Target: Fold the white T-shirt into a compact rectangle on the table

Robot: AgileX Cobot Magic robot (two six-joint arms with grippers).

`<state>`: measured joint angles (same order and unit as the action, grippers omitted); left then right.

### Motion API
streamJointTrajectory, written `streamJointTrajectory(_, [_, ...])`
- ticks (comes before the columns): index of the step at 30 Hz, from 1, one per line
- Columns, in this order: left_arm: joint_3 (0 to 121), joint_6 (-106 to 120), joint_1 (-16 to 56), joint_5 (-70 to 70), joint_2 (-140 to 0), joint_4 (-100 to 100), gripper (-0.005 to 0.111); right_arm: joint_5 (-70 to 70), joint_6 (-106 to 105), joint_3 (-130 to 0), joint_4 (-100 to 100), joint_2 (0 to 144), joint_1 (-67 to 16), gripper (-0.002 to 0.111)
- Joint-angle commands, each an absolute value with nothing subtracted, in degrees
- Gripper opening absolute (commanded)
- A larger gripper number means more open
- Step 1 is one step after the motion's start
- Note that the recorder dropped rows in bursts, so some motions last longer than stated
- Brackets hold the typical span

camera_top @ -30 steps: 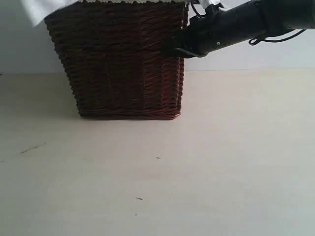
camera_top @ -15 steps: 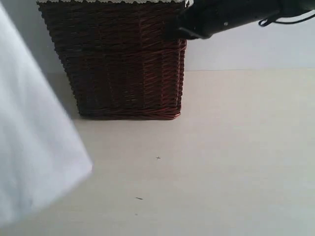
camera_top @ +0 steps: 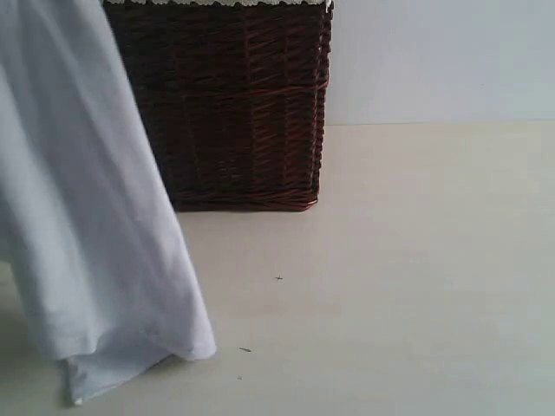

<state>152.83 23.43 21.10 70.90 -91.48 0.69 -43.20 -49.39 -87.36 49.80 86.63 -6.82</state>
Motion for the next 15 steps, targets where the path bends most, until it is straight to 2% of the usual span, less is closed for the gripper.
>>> streamJointTrajectory(1, [149.74, 24.06, 20.98, 69.96, -92.31, -8.14, 0.0, -46.06, -46.34, -87.77, 47.78, 82.0, -6.7, 0.037])
streamJointTrajectory(6, [142.59, 22.02, 20.98, 69.96, -92.31, -11.15, 0.0, -49.01, -46.03, -87.77, 48.16, 79.99, -6.7, 0.038])
streamJointTrajectory(15, [121.75, 25.57, 20.98, 69.96, -90.46, -12.81, 0.0, -50.19, -45.77, -85.46, 47.88, 79.77, -6.7, 0.038])
